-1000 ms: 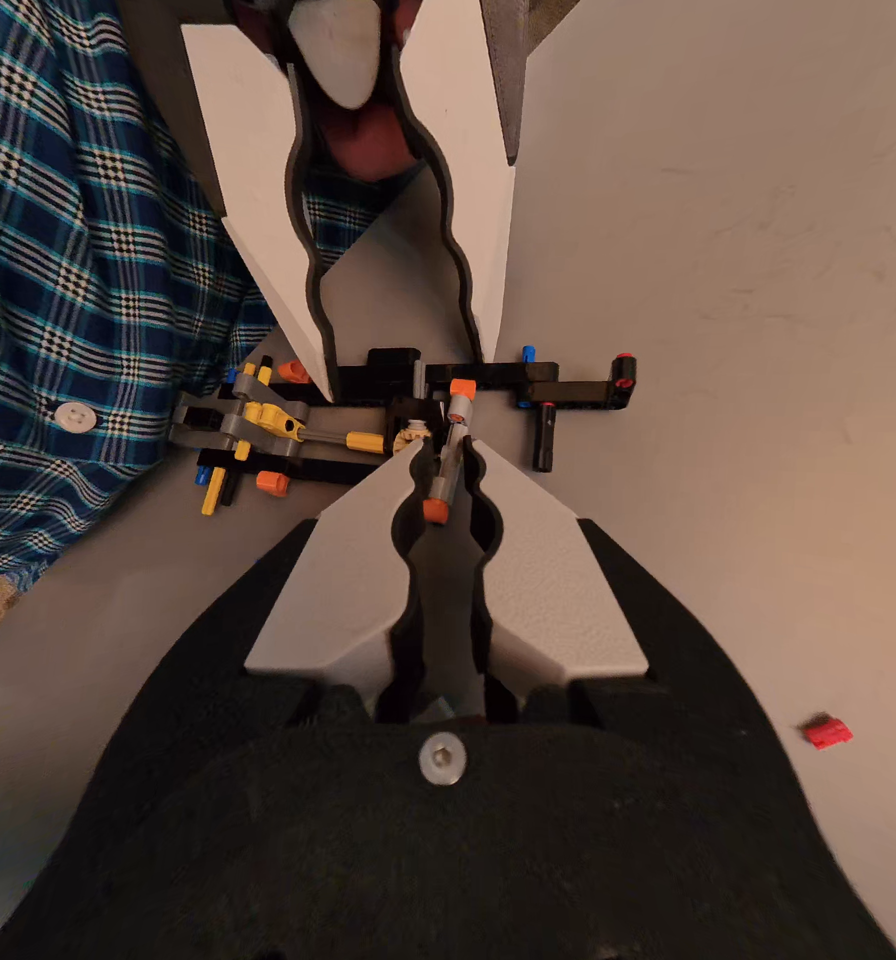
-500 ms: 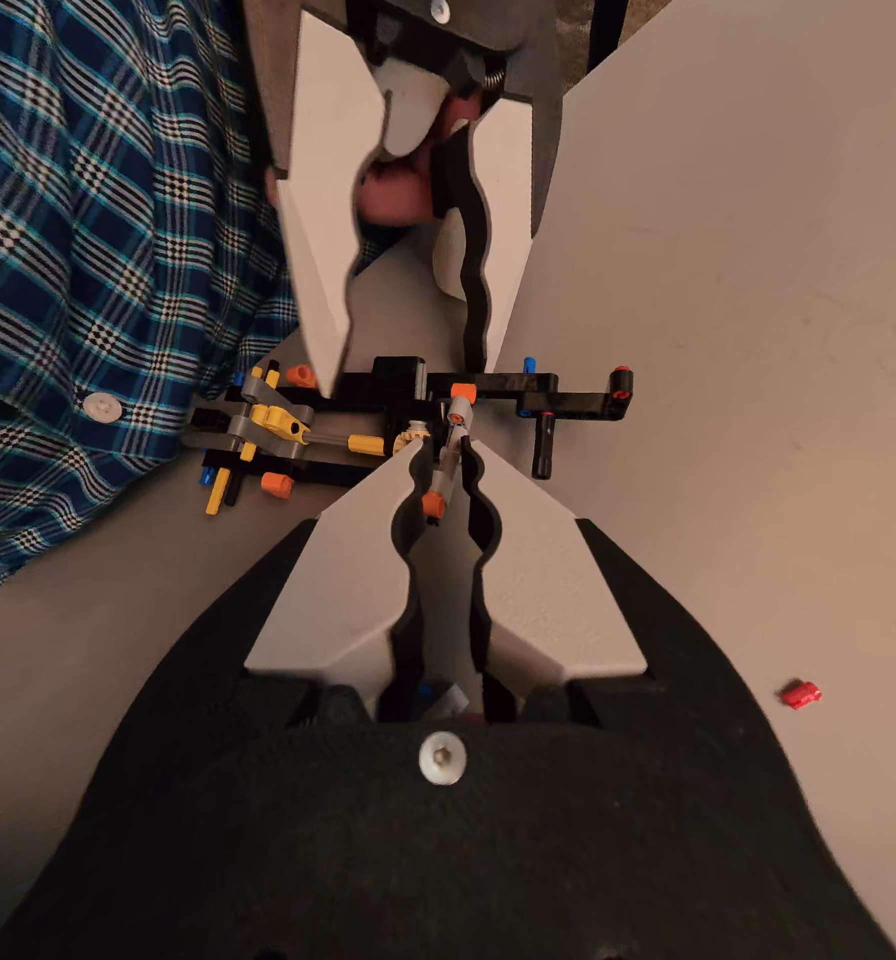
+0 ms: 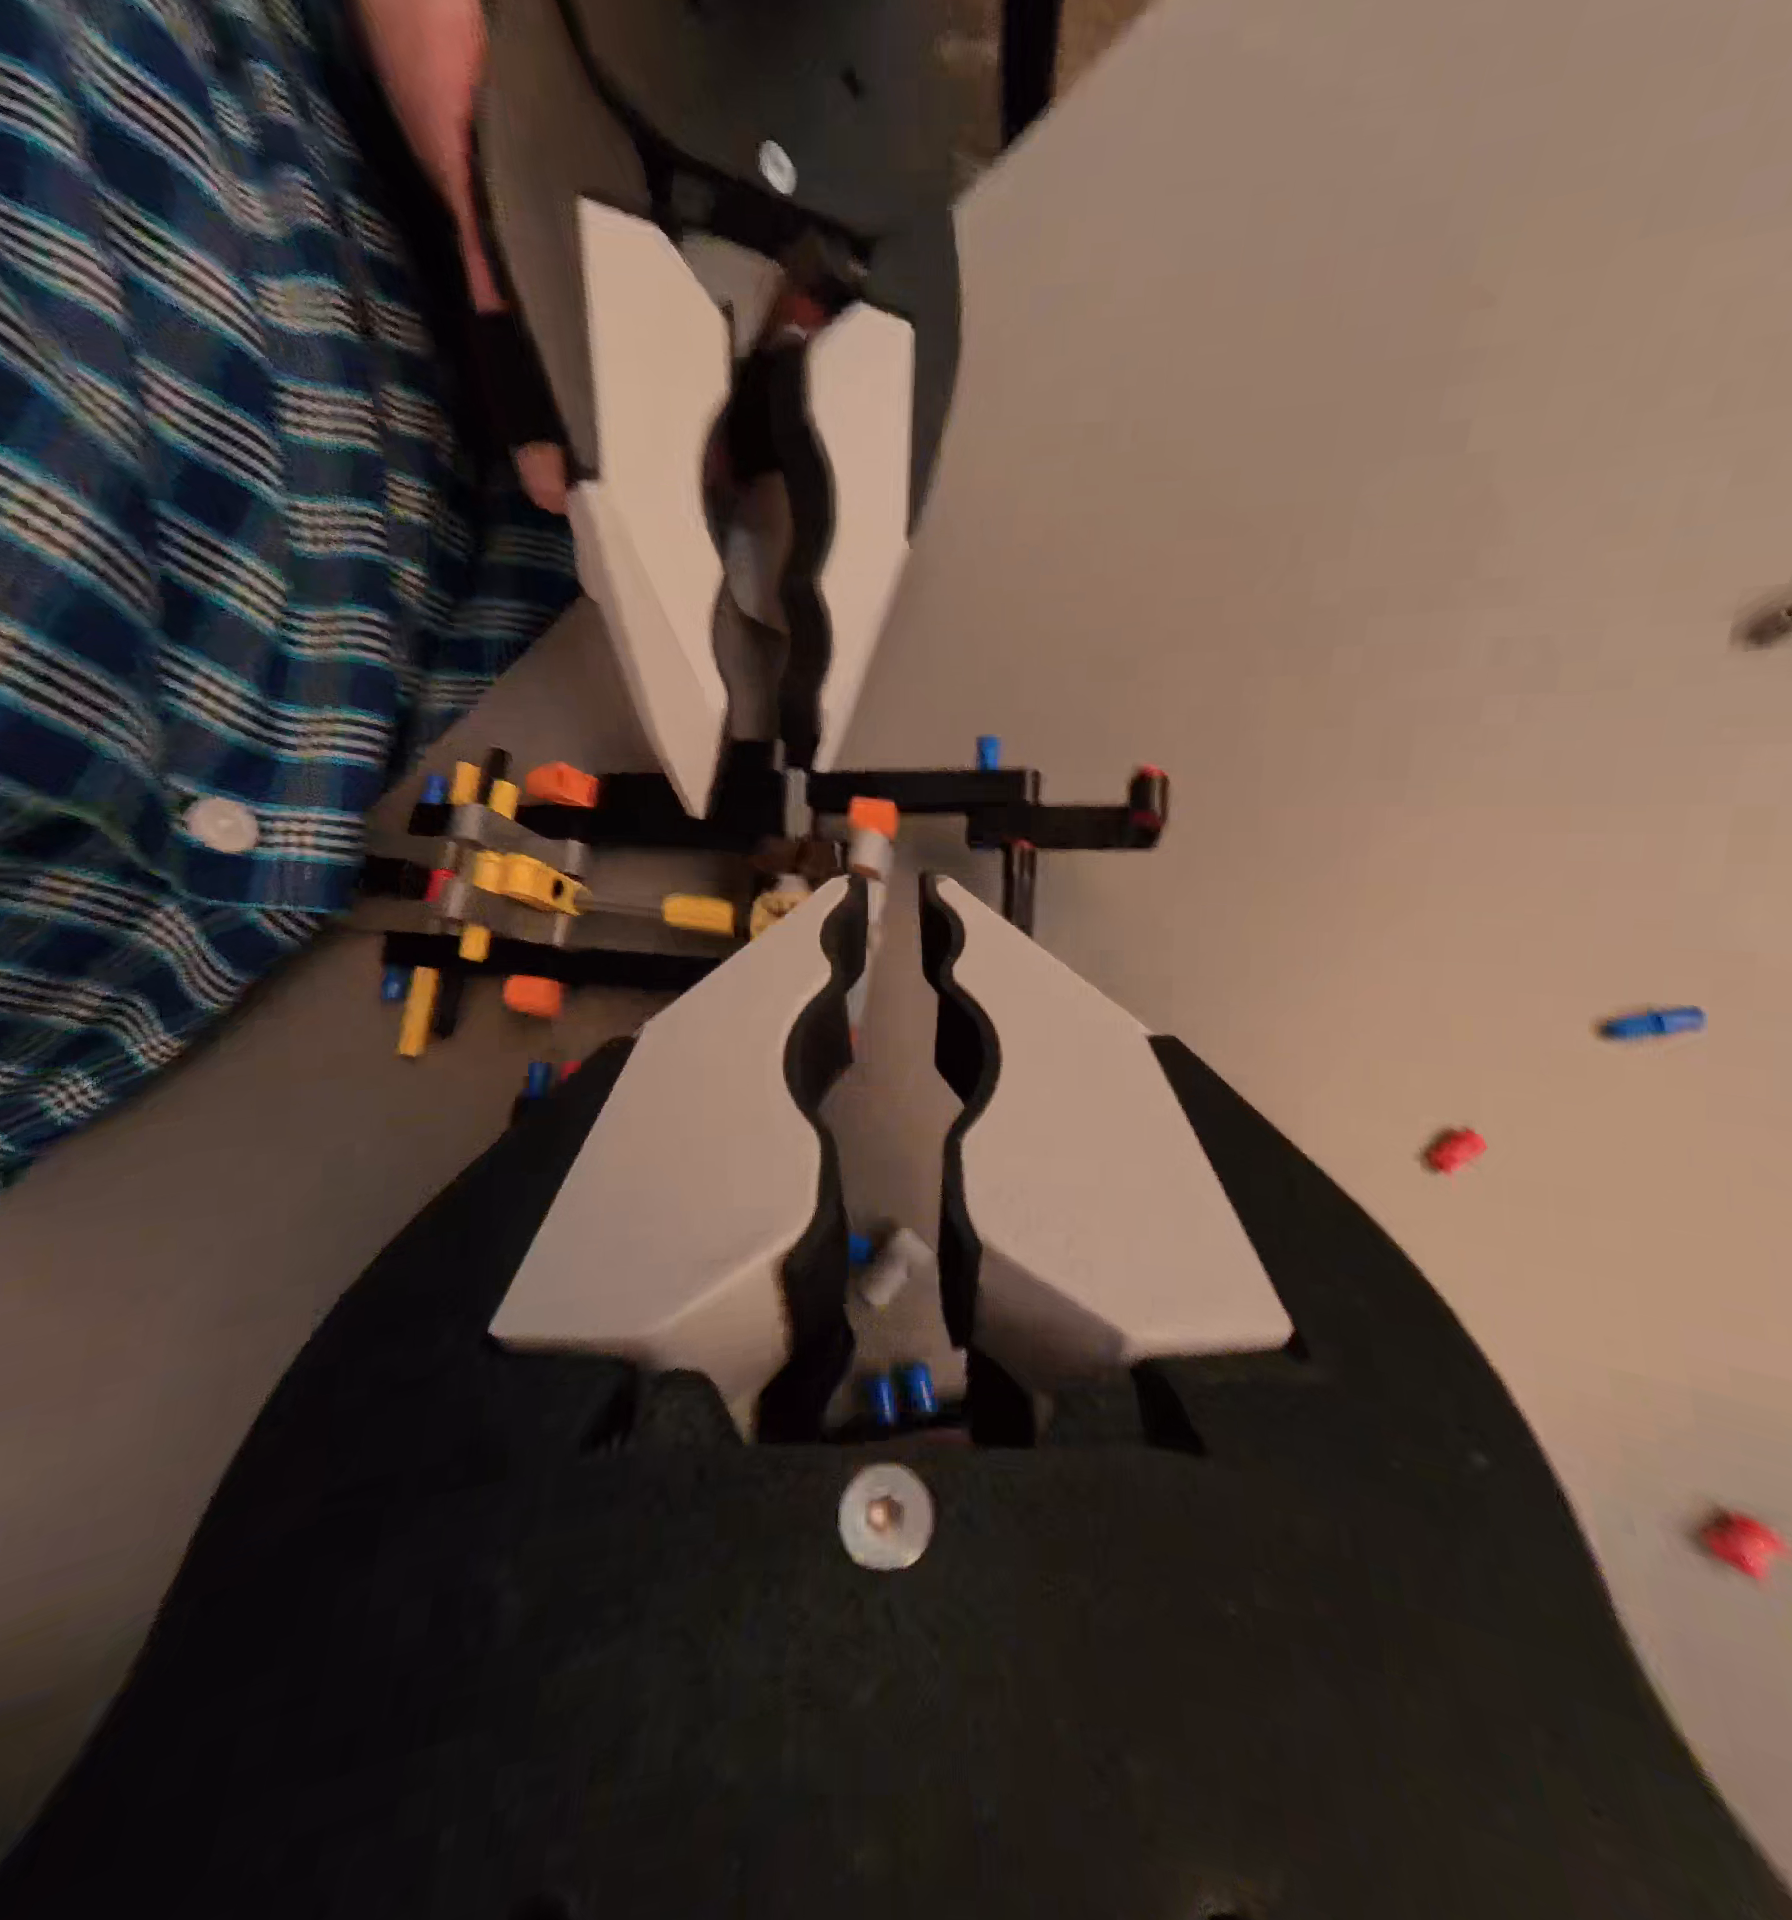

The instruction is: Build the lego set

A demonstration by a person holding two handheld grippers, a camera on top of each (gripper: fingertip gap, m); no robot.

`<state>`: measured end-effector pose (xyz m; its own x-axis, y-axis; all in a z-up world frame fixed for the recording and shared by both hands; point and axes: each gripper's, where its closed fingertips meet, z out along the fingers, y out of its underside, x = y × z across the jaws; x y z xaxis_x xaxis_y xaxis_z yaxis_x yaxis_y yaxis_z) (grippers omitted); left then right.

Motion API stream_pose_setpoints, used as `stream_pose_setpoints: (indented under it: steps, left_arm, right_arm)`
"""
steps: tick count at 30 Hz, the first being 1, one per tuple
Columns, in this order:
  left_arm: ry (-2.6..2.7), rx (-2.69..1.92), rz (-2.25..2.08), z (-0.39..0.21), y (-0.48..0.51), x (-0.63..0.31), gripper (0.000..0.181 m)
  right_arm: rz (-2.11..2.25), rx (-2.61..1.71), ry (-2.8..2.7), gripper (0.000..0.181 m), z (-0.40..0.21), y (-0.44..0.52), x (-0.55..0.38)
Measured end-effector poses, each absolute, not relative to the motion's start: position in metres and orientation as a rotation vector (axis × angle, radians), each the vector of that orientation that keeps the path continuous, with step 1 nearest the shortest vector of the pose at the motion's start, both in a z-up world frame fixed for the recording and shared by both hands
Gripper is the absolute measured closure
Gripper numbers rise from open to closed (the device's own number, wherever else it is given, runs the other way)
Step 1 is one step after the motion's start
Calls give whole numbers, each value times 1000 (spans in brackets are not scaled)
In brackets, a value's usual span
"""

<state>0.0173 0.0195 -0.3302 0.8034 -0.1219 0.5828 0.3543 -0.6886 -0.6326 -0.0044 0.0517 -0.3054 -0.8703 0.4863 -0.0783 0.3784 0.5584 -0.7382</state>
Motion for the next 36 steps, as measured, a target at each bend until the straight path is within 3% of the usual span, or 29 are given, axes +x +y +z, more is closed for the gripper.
stream_pose_setpoints:
  steps: [4, 9, 13, 18, 24, 29, 36]
  left_arm:
    - [-116, -2165, -741, -321, 24, 20, 164]
    - [-32, -2113, -690, -310, 24, 22, 165]
    - [28, -2070, -656, -299, 25, 24, 167]
    - [86, -2026, -620, -290, 26, 28, 168]
    - [122, -1990, -611, -283, 25, 32, 169]
    - [154, -1964, -611, -280, 26, 35, 169]
    - [162, -1954, -637, -280, 26, 37, 169]
  right_arm:
    - [1198, -858, -2711, 168, -317, 55, 0]
    - [1374, -956, -2709, 172, -305, 53, 5]
    - [1605, -984, -2647, 154, -276, 52, 13]
    - [1736, -1129, -2547, 159, -266, 59, 18]
    - [1836, -1240, -2425, 142, -264, 62, 23]
    - [1879, -1189, -2476, 167, -267, 41, 27]
    - [1878, -1174, -2495, 170, -266, 39, 30]
